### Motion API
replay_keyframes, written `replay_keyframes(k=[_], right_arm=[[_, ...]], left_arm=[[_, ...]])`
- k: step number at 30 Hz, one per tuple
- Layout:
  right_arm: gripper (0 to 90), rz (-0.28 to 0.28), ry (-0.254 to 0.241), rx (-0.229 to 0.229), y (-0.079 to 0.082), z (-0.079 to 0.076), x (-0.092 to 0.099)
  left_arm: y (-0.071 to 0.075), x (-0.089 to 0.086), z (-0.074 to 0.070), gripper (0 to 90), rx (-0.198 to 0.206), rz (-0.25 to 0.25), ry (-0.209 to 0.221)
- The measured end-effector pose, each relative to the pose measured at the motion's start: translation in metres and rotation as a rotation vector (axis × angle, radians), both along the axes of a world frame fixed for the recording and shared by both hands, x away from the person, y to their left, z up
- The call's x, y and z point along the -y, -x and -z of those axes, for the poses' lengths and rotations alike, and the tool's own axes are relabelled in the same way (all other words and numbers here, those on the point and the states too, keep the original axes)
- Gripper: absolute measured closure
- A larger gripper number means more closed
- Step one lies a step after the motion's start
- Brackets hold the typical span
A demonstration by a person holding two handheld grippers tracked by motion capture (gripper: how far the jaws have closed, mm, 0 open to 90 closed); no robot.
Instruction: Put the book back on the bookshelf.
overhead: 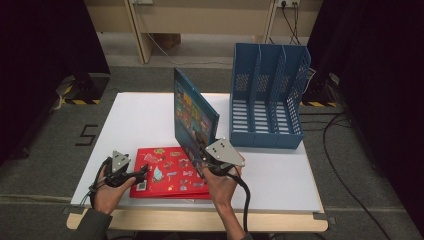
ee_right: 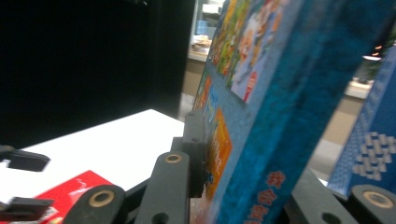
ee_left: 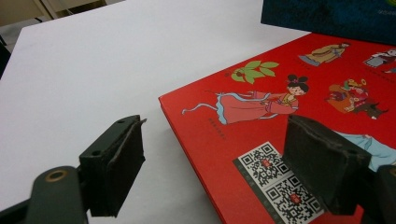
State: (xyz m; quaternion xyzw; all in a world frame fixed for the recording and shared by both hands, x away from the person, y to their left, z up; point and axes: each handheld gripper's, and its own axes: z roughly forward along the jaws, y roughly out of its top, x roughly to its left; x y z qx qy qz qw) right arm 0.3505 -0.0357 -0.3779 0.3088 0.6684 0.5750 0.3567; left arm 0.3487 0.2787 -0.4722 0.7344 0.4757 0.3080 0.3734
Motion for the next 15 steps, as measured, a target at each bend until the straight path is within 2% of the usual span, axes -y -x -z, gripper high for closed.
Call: replay_keyframes(k=[2,6,9,15], right_arm=[[77.3,0.010,0.006,0.005,0.000,0.000,0.000],[77.6,0.026,-0.046,0.009,0.003,0.004,-0.003],[78.1,0.022,-0.051,0.017,0.007,0.006,-0.008],[77.4,0.019,-0.060,0.002,0.008,0.011,-0.015]], left_arm=[[0.000,0.000,0.000,19.9,0.004,-0.002,0.002],[-0.001,0.001,0.001,19.9,0.001,0.001,0.003],[0.000,0.001,0.000,19.9,0.004,0.003,0.001],[0.000,0.000,0.000,19.9,0.001,0.004,0.004]])
